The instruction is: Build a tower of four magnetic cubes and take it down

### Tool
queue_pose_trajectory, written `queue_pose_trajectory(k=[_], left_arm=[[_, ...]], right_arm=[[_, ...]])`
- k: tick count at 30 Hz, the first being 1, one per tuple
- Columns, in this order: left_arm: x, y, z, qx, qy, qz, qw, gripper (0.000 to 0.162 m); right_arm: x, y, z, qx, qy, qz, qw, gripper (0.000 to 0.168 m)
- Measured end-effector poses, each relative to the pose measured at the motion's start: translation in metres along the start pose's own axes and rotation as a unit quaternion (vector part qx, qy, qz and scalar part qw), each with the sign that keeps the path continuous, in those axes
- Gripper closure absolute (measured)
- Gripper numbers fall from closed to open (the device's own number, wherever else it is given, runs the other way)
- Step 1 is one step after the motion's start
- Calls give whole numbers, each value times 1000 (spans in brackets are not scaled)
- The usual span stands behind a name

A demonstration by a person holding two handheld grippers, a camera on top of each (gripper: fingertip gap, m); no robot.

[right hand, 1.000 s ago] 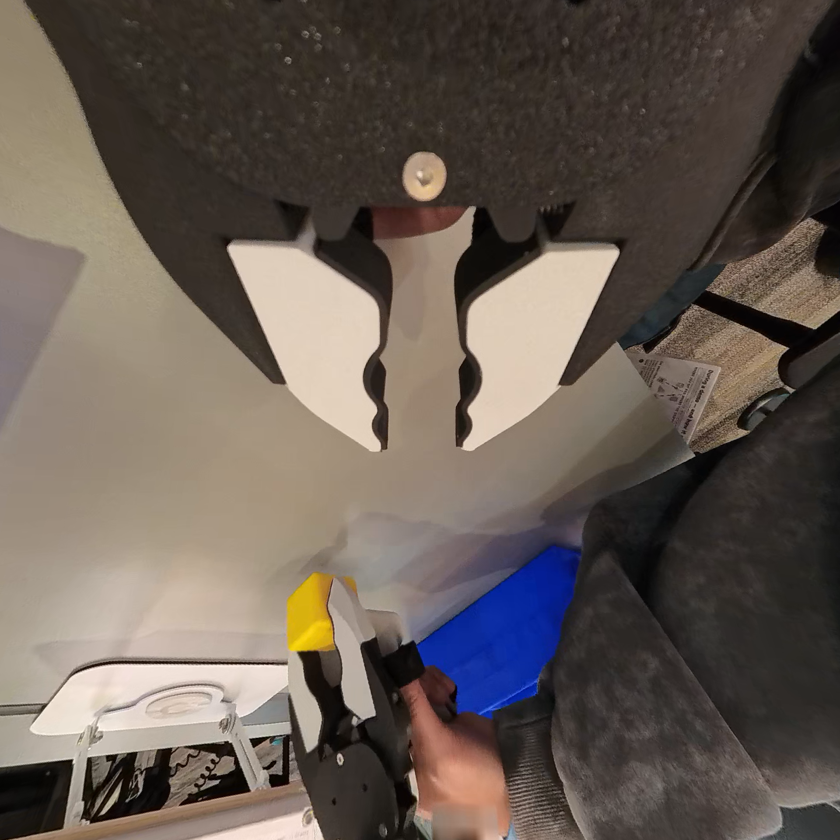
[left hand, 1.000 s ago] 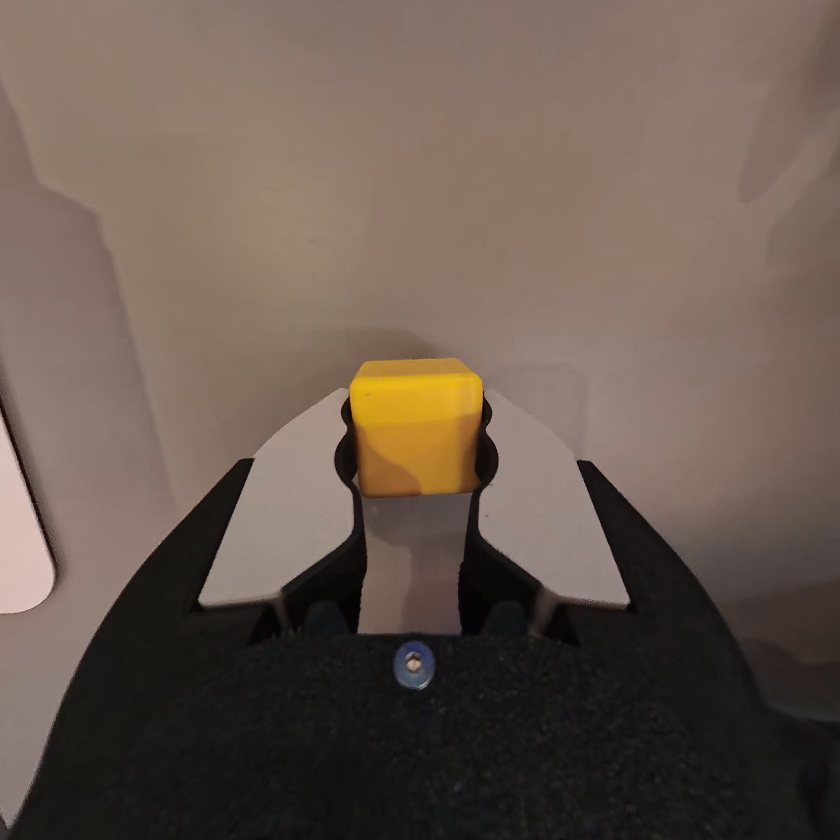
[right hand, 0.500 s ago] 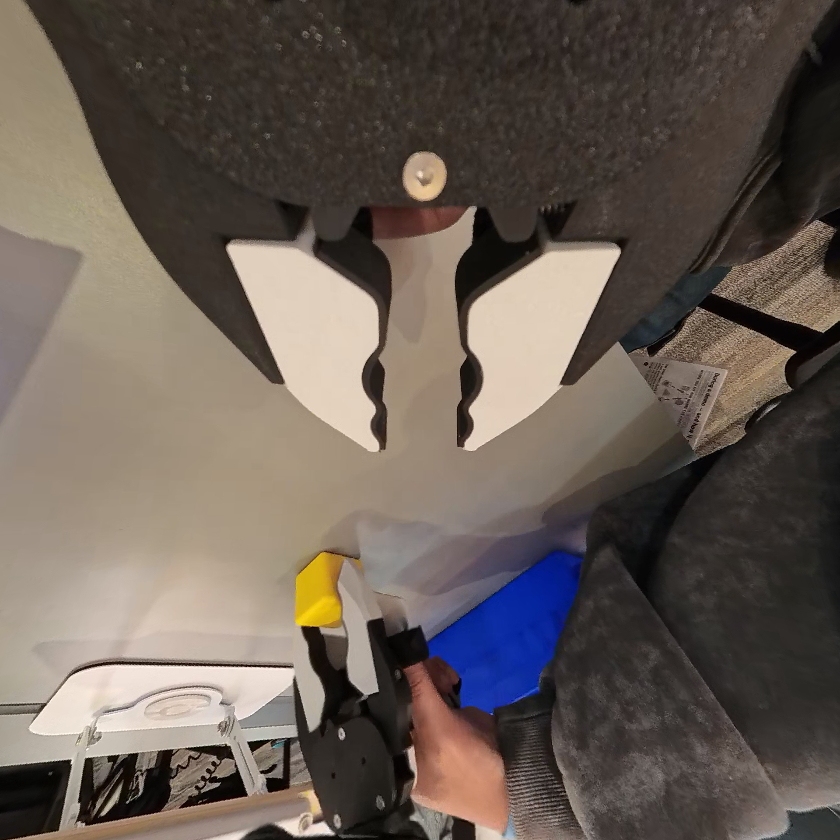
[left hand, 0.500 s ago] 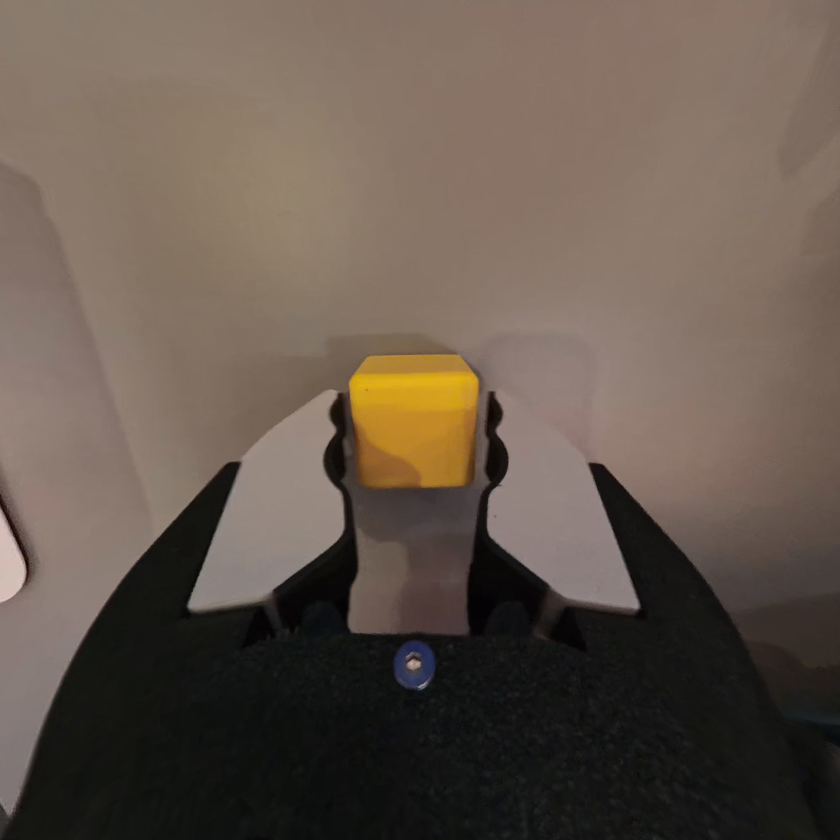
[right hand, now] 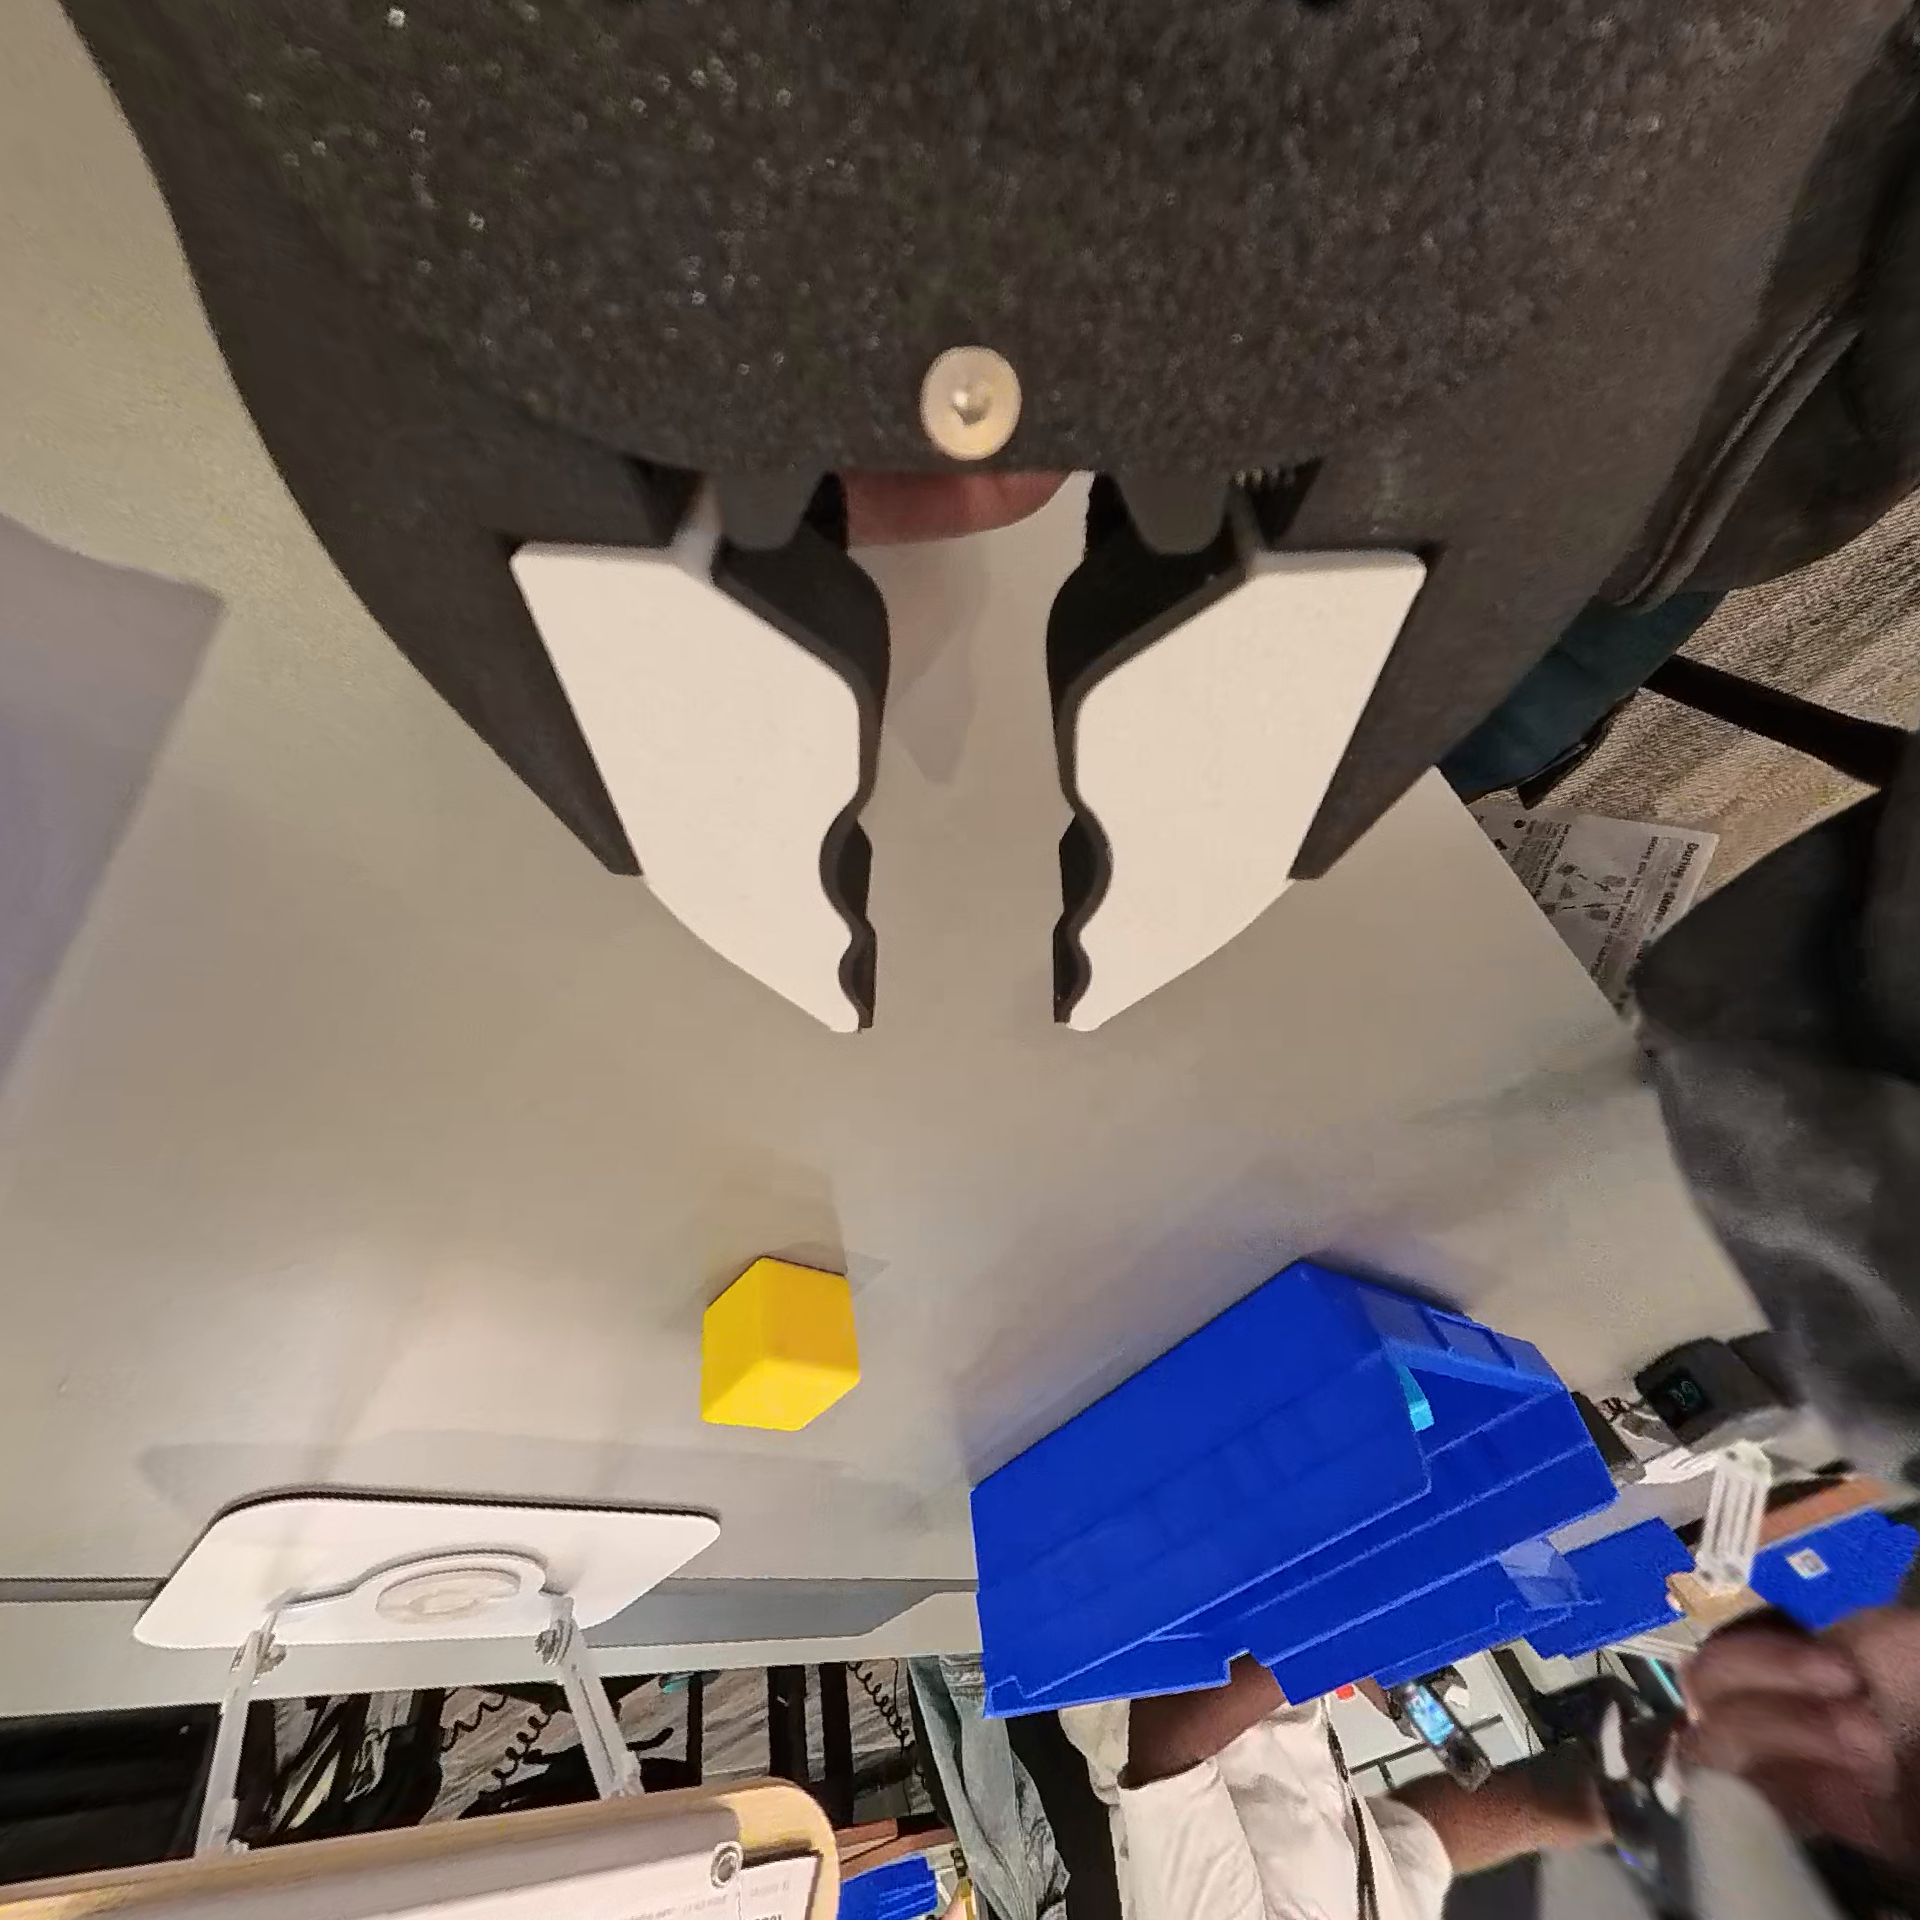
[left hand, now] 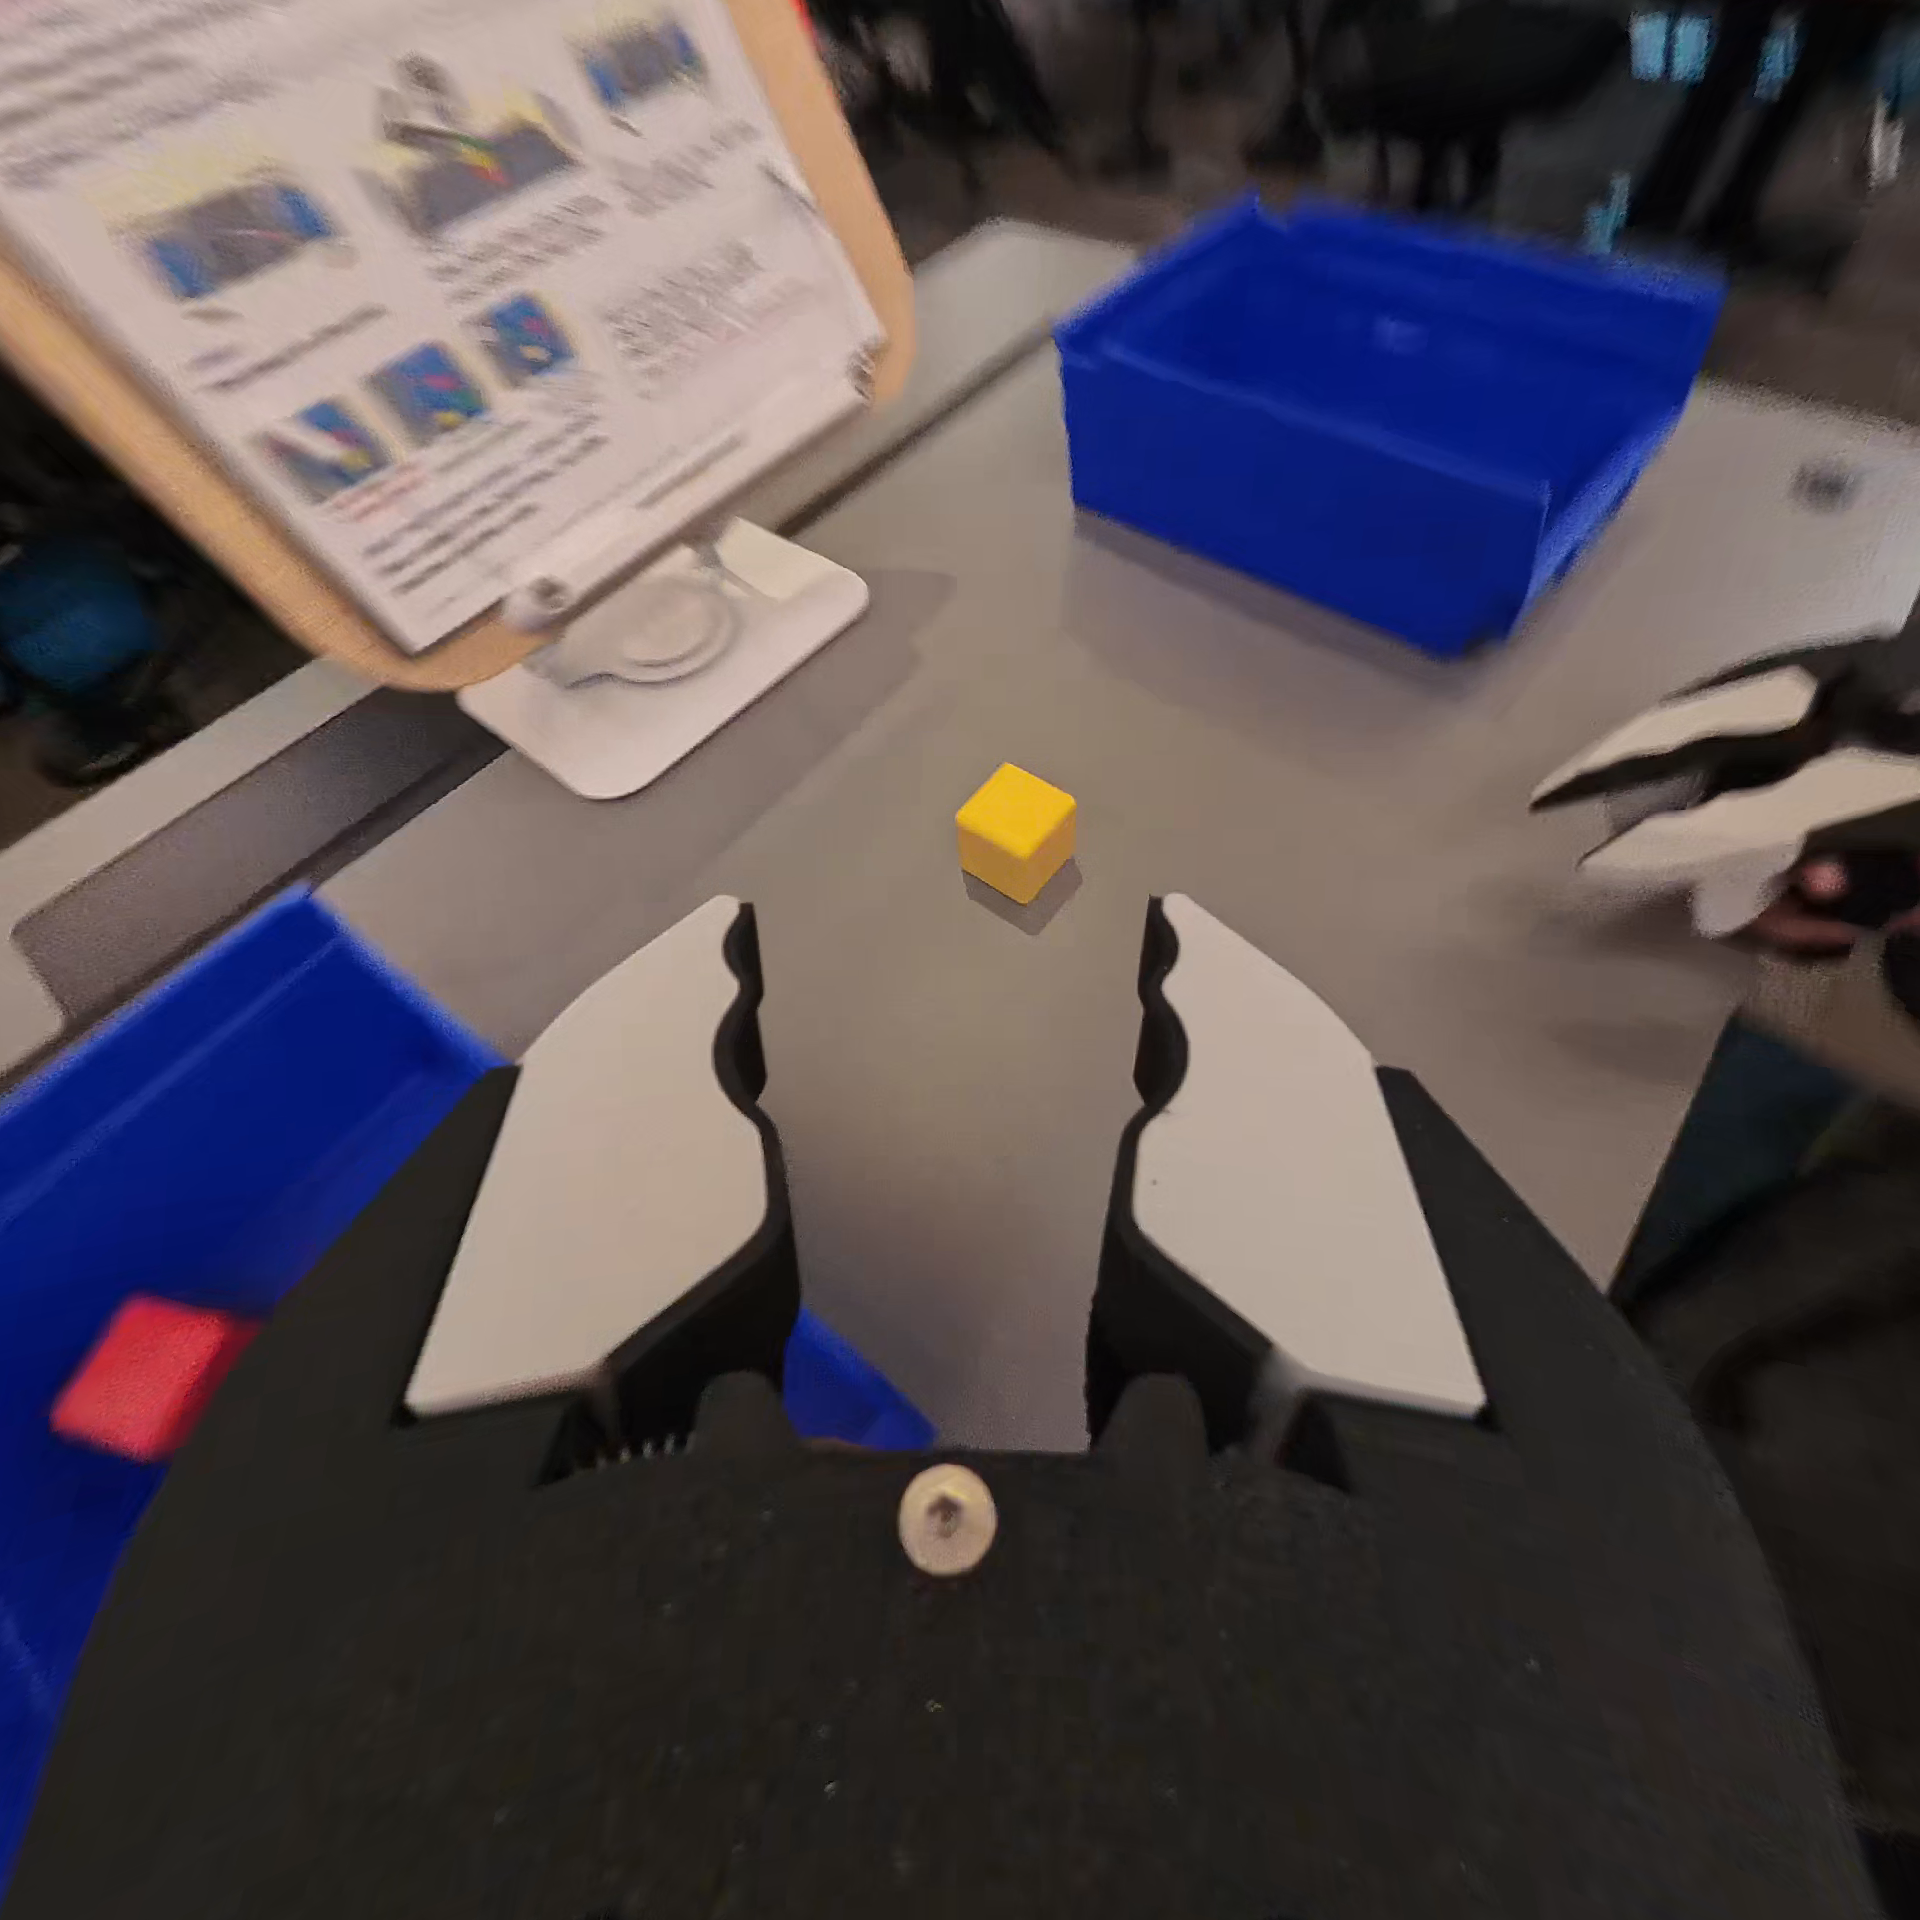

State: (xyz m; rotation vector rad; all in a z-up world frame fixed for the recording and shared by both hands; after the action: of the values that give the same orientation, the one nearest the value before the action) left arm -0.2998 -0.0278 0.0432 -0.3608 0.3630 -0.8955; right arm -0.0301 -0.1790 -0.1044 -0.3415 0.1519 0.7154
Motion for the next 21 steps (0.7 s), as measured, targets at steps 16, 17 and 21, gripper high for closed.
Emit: queue_pose_trajectory(k=[16,17,21], left_arm=[[26,-124,-185,65,-317,222,920,95],[20,-123,-184,37,-317,225,921,94],[-15,-113,-174,-62,-253,273,926,94]], right_arm=[[-3,3,-2,-15,-15,-2,1000,136],[-3,3,-2,-16,-15,0,1000,137],[-2,4,-2,-18,-7,5,1000,137]])
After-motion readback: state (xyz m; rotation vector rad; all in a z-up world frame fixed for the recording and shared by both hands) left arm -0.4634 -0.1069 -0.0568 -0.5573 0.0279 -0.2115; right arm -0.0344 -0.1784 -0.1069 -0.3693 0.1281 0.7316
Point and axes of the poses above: each gripper's, where its closed fingertips meet, y out along the fingers, z out of its top, x = y × z across the jaws, the point moved 6 cm from there along -y, back along the fingers, and after that the axes turned 8 degrees about z, right-handed, at the moved point
